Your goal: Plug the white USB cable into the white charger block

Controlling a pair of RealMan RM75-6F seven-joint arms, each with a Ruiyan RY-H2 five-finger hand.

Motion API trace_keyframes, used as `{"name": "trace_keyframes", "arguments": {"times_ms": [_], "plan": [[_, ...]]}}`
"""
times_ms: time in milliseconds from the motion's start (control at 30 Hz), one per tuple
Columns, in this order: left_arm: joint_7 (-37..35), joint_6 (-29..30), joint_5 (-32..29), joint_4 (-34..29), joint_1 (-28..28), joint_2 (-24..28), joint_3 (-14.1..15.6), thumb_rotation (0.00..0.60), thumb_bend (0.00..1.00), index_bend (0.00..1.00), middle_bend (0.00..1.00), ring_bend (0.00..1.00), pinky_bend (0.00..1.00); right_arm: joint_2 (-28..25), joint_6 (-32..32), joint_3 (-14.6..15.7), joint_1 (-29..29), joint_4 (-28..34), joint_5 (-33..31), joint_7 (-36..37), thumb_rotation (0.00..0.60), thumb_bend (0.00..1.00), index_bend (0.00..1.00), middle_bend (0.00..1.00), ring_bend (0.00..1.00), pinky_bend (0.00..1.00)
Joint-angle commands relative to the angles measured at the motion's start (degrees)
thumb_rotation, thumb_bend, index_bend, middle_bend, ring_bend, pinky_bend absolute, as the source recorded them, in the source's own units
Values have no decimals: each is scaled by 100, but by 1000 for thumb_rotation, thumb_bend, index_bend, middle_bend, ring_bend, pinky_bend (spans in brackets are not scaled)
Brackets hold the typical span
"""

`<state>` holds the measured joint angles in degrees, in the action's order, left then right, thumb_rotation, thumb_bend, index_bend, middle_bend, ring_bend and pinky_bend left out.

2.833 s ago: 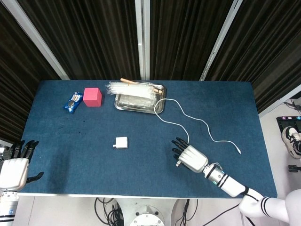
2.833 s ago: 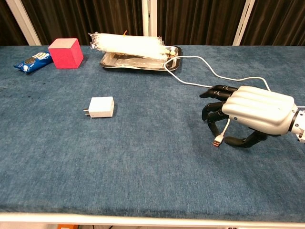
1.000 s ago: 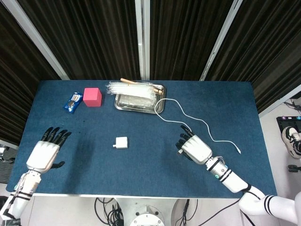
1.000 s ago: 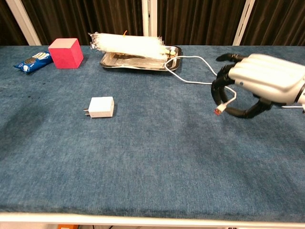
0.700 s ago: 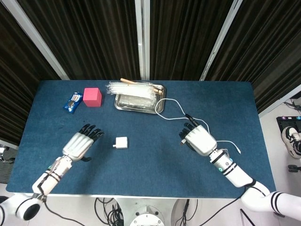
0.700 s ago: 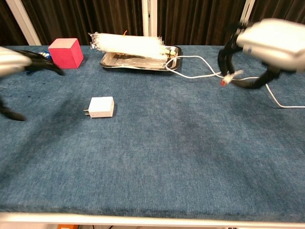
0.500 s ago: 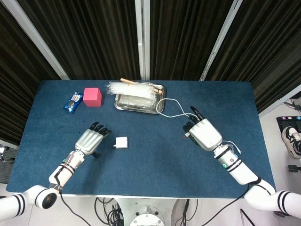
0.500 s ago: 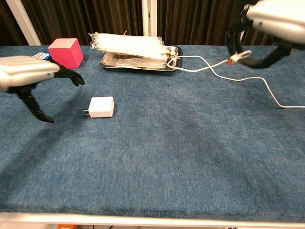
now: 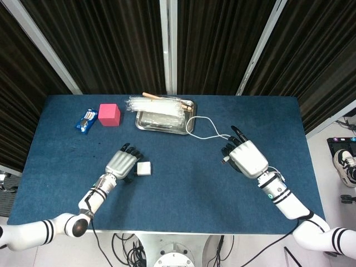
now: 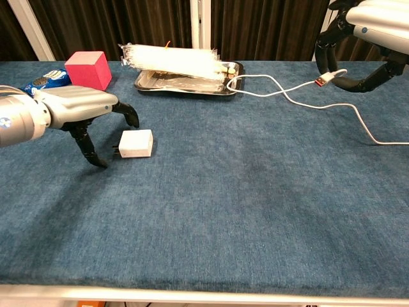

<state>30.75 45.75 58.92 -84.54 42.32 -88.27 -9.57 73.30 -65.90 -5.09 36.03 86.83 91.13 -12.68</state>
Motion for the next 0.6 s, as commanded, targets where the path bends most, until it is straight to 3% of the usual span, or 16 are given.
{"name": "trace_keyframes", "arguments": {"times_ms": [33, 300, 600], "plan": [[270, 20, -347, -131, 147, -16, 51, 600, 97, 270, 225, 133, 42, -5, -34, 20, -36, -38, 5, 53, 600, 364, 593, 500, 272, 31], [302, -28, -599, -399, 375, 42, 161, 600, 119, 277, 228, 132, 37, 24, -130, 58, -119, -144, 27, 210, 600, 365, 594, 499, 272, 32], [99, 30, -463, -132, 536, -33, 216, 600, 130, 294, 251, 135, 35, 38, -192, 46, -166, -173, 25, 263, 600, 365, 596, 500, 272, 33]]}}
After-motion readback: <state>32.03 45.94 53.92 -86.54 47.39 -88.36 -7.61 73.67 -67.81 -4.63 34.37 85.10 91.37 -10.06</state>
